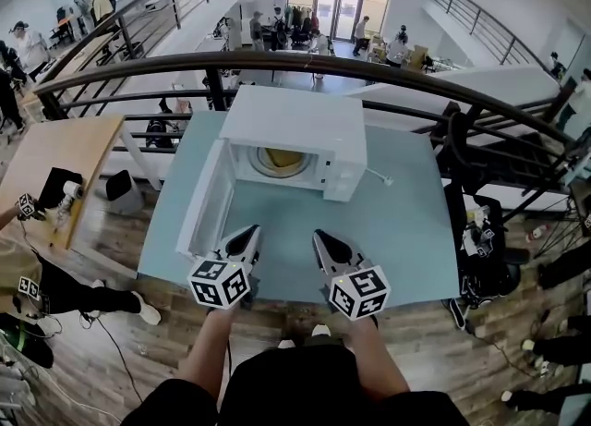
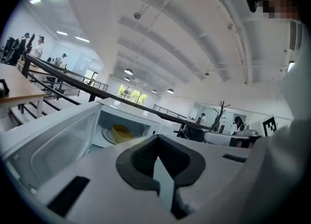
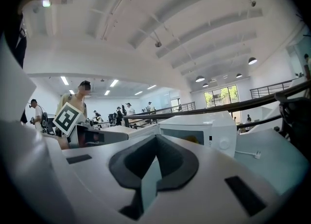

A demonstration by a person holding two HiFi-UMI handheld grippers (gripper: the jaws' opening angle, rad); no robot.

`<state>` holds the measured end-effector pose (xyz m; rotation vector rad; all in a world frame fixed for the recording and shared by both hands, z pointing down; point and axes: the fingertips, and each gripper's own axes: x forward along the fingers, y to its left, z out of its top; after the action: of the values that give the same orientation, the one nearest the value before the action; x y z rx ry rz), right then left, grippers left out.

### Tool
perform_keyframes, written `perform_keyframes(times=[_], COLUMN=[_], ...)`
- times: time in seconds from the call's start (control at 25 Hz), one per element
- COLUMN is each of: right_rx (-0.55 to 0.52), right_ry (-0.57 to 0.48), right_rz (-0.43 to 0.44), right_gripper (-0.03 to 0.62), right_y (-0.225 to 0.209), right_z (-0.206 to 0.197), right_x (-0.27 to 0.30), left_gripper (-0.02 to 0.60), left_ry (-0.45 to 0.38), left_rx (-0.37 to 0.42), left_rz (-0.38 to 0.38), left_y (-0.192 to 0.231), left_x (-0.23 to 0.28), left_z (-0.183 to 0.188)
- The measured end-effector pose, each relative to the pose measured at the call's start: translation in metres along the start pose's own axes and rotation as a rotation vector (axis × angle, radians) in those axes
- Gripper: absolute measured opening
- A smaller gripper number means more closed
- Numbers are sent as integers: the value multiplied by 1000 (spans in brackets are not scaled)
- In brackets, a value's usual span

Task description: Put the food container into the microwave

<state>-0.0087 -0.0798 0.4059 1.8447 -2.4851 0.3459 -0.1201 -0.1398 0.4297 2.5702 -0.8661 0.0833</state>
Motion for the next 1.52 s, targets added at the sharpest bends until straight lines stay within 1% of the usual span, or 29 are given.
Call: perform_keyframes(times=[0.2, 0.44, 0.6, 0.72, 1.0, 1.52], right_rx=[-20, -17, -17, -17, -19, -53], right_ry=[-5, -32, -46, -61, -70, -60], right_rz=[12, 40, 54, 60, 79, 92], right_gripper=[5, 5, 5, 5, 5, 5], right_y=[8, 13, 12, 9, 2, -3], right_z=[6, 18, 24, 30, 40, 39], right_x=[-7, -15, -23, -26, -35, -43], left_gripper=[8, 8, 8, 8, 8, 8], left_ry=[-37, -69, -76, -91, -105, -112], left_rx=[49, 113, 168, 194, 211, 224], left_rz=[-2, 16, 42, 67, 104, 128], left_y=[-13, -28, -39, -41, -50, -61], left_x=[-16, -29, -37, -41, -43, -42], left_z=[13, 25, 28, 34, 40, 38])
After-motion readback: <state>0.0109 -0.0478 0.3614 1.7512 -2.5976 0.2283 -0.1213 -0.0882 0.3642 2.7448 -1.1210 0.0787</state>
